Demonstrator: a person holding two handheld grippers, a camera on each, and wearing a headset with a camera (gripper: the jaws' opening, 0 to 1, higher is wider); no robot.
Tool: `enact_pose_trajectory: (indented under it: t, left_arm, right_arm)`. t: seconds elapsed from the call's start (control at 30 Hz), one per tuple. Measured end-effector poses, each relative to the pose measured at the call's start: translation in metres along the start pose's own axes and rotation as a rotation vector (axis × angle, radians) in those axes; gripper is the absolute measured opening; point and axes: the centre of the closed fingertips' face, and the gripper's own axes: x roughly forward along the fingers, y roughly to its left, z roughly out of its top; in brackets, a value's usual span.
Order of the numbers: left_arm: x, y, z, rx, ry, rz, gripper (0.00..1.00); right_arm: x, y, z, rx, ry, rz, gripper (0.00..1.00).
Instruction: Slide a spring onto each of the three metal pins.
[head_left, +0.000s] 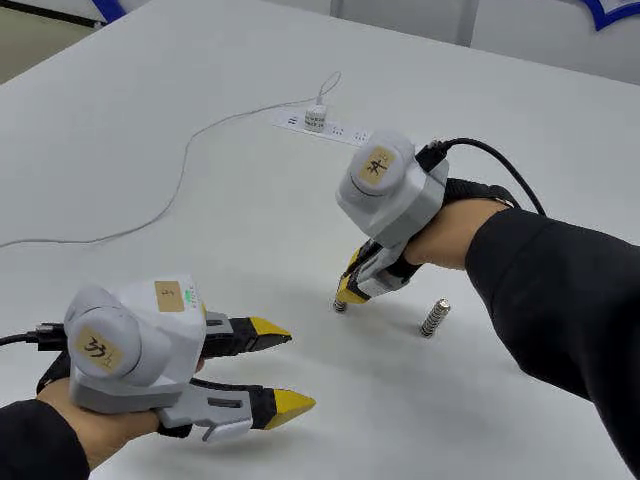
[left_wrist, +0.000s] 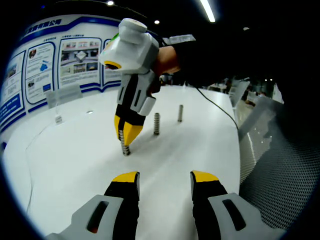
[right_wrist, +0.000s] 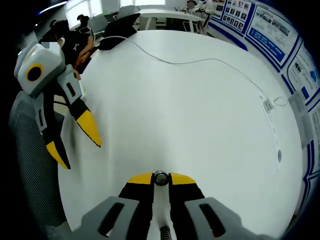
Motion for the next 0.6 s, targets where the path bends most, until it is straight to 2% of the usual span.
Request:
enact_pose_trajectory:
  t: [0.33,0.47,0.6]
  left_arm:
    - [-0.004,0.002,0.008,0.020,-0.001,0.008,0.43]
    - [-0.005,0.001,0.010,0.030,-0.001,0.009,0.44]
    - [-0.006,0.001,0.010,0.035,0.003,0.009,0.44]
  right_arm:
    - [-0.019,-0.002,0.001,0.007,-0.034,-0.042,0.17]
    - [-0.031,0.002,0.003,0.050,-0.092,-0.054,0.20]
    - [-0.041,0.008,-0.005,0.063,-0.119,-0.078,0.21]
